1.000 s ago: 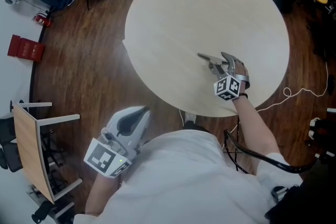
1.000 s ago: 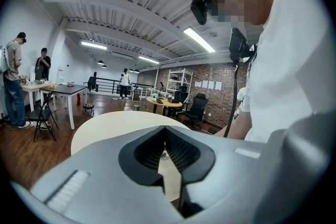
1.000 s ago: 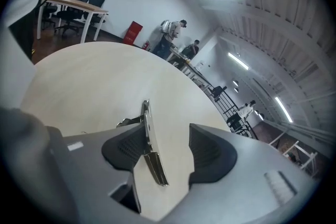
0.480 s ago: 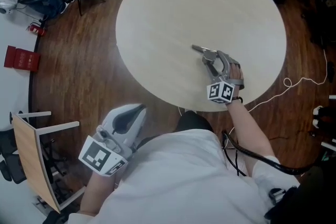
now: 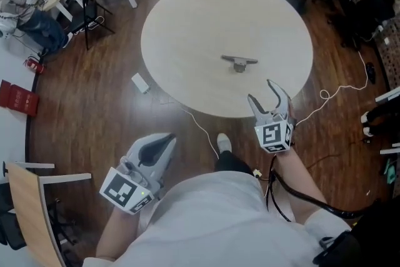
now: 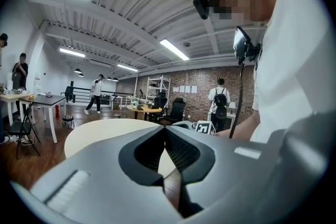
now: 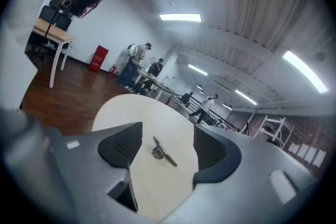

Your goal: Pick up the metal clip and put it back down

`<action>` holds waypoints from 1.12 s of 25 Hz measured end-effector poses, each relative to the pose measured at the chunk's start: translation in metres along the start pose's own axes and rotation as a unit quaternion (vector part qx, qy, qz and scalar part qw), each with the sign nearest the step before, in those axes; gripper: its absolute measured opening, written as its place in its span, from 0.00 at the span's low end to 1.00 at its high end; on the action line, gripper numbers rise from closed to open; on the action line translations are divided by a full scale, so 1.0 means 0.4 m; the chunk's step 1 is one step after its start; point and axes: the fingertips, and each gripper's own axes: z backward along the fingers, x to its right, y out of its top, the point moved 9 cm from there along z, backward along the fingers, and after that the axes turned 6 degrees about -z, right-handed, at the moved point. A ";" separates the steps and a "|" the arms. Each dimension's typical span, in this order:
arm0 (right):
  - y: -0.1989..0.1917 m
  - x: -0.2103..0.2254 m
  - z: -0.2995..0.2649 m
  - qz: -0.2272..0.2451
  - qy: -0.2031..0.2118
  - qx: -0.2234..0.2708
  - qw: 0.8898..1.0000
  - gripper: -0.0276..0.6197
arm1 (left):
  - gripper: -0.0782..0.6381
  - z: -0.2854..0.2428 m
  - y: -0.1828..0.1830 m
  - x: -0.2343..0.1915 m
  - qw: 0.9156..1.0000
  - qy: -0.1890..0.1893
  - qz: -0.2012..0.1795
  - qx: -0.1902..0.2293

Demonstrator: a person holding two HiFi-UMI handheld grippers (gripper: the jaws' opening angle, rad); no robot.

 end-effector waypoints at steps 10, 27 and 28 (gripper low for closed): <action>0.047 -0.210 0.521 -0.119 -0.016 -0.053 0.991 0.50 | 0.11 0.162 -0.146 0.097 0.997 -0.067 0.020 0.017; 0.078 -0.256 0.963 -0.128 -0.025 0.019 0.991 0.50 | 0.11 0.180 -0.176 0.411 0.994 -0.107 -0.004 0.038; 0.065 -0.263 0.991 -0.126 -0.024 0.017 0.992 0.50 | 0.11 0.178 -0.178 0.443 0.993 -0.110 -0.005 0.040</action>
